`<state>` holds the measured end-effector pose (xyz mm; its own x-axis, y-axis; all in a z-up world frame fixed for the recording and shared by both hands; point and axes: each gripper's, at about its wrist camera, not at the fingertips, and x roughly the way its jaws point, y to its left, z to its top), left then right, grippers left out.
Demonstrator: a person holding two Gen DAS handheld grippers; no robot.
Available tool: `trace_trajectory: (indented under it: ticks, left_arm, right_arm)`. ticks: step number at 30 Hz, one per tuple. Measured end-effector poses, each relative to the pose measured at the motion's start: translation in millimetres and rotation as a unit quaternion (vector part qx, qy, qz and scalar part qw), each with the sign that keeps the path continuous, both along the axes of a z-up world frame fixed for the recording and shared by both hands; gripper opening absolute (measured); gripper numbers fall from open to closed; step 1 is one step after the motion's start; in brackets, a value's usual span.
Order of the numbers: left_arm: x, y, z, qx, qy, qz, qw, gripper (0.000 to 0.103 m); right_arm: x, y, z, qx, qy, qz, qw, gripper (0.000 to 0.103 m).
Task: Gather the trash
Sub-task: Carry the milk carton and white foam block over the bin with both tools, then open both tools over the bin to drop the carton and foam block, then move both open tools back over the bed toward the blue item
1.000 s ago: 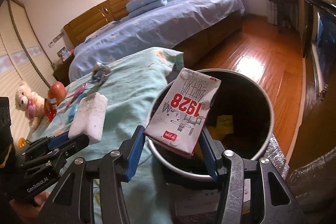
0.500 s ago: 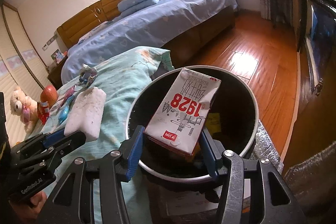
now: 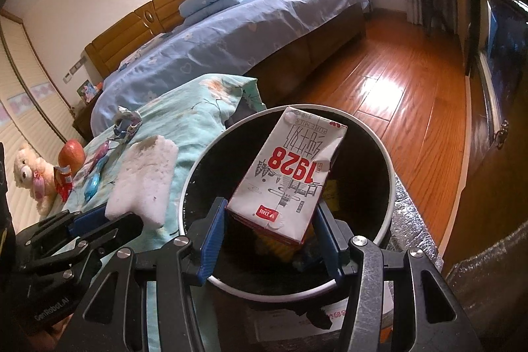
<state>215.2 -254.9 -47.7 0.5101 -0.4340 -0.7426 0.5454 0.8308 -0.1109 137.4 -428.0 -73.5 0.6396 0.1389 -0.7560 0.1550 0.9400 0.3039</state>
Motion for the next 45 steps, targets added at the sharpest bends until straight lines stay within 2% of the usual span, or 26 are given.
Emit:
trace_trajectory:
  ticks: [20,27,33,38,45]
  left_arm:
    - [12.9,-21.9,-6.0,0.000,0.012,-0.019,0.9998,0.037]
    - [12.6,-20.7,-6.0,0.001,0.010,-0.011,0.9999,0.048]
    - [5.1,-2.3,-6.2,-0.012,0.013,0.006,0.9998,0.057]
    - [-5.2,28.6,-6.6,-0.020,0.013,0.036,0.9990,0.057]
    - [-20.5,75.8,-10.9,-0.023,0.018,0.084,0.9961,0.057]
  right_arm:
    - [9.4,-14.6,-6.3,0.001,0.011,-0.009,1.000,0.053]
    - [9.0,-18.5,-5.8,0.001,0.013,-0.015,1.000,0.054]
    - [4.2,-15.8,-1.6,0.008,0.006,-0.018,1.000,0.054]
    - [1.3,-3.2,4.7,0.014,-0.006,-0.012,1.000,0.059]
    - [1.3,29.0,10.1,0.020,-0.017,0.010,1.000,0.059]
